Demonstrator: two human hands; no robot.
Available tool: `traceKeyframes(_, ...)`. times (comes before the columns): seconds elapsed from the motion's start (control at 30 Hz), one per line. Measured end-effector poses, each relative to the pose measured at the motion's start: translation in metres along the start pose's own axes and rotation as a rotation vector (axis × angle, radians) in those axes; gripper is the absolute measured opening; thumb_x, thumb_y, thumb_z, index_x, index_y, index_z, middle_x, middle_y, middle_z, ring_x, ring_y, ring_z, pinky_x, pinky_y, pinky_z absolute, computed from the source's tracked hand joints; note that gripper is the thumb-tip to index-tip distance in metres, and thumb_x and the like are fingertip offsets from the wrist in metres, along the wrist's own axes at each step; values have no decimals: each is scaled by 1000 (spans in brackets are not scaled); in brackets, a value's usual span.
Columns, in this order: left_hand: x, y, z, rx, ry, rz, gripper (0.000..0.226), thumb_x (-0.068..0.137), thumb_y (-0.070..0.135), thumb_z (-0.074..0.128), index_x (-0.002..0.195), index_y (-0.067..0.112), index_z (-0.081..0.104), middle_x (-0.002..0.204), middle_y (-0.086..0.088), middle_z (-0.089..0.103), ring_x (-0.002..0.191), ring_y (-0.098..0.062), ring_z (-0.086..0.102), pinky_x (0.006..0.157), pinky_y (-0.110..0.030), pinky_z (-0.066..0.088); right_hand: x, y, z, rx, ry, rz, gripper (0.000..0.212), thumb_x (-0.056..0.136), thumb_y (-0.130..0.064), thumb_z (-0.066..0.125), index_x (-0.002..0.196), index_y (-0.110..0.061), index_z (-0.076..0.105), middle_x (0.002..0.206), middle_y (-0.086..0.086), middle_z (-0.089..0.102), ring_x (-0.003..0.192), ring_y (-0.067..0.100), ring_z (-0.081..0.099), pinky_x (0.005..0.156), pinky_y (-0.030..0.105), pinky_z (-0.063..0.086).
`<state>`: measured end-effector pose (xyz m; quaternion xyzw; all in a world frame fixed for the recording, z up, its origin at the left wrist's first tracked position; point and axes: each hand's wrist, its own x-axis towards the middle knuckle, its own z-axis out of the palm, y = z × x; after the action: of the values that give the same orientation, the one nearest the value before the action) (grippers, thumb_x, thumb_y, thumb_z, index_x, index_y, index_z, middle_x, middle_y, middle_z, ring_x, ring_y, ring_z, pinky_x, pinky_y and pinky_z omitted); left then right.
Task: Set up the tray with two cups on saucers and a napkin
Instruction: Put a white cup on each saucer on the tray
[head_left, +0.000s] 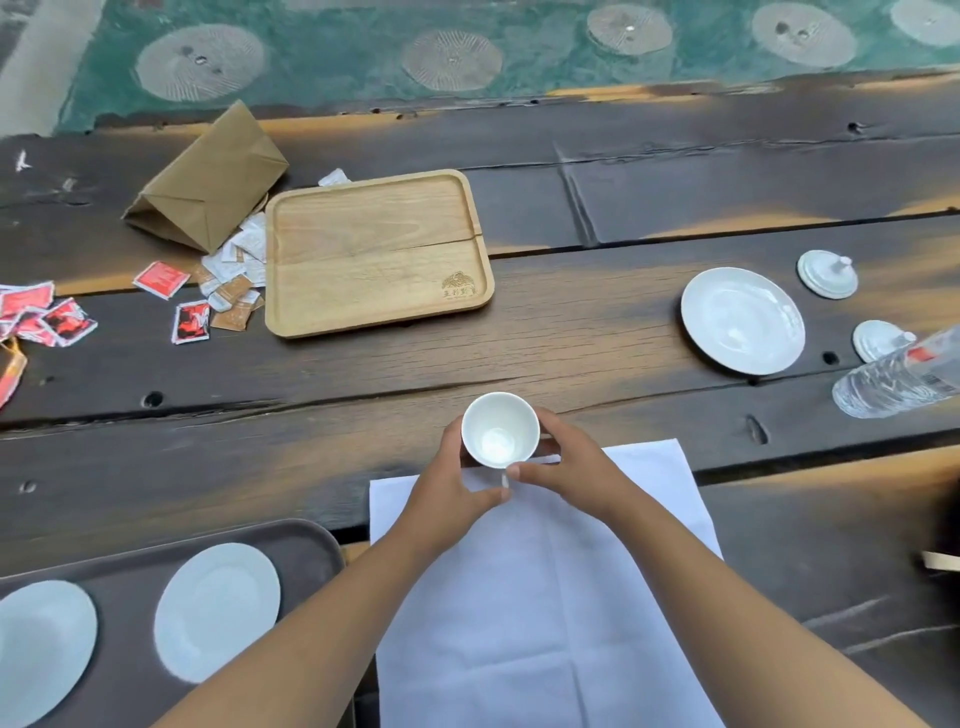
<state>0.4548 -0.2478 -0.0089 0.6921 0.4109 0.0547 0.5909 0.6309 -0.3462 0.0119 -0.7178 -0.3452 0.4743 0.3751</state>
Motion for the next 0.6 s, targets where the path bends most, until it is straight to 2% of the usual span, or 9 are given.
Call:
traceKeyframes(0.13, -10, 4, -6, -34, 7, 13, 91, 68, 34, 85, 136, 61, 31, 129, 38, 51, 124, 7, 51, 98, -30, 48, -10, -12, 3, 4, 9, -30, 63, 76, -36, 83, 129, -54, 54, 121, -25, 67, 109, -1, 67, 94, 27, 51)
traceKeyframes(0.27, -26, 14, -16, -45, 30, 28, 90, 67, 36, 84, 135, 62, 32, 127, 39, 51, 123, 13, 47, 92, -19, 42, -22, -28, 10, 13, 14, -69, 66, 77, -35, 85, 135, -42, 55, 123, -20, 67, 110, 1, 67, 98, 31, 52)
traceKeyframes(0.43, -56, 34, -33, -75, 50, 92, 89, 66, 38, 84, 137, 56, 34, 126, 32, 54, 124, 6, 49, 93, -23, 44, -47, -62, 18, 19, 15, -110, 59, 72, -45, 85, 122, -56, 57, 119, -31, 66, 105, -4, 68, 87, 22, 51)
traceKeyframes(0.53, -81, 46, -45, -112, 67, 130, 90, 69, 32, 84, 141, 52, 35, 132, 20, 56, 128, -5, 52, 102, -34, 47, -62, -80, 26, 20, 4, -160, 56, 76, -40, 84, 127, -47, 60, 122, -20, 67, 106, 5, 70, 94, 34, 56)
traceKeyframes(0.6, -98, 52, -51, -121, 75, 170, 87, 71, 28, 84, 140, 53, 36, 131, 23, 57, 126, 0, 52, 99, -29, 47, -75, -90, 33, 25, -6, -195, 53, 81, -33, 82, 130, -38, 62, 123, -12, 69, 110, 10, 69, 99, 41, 55)
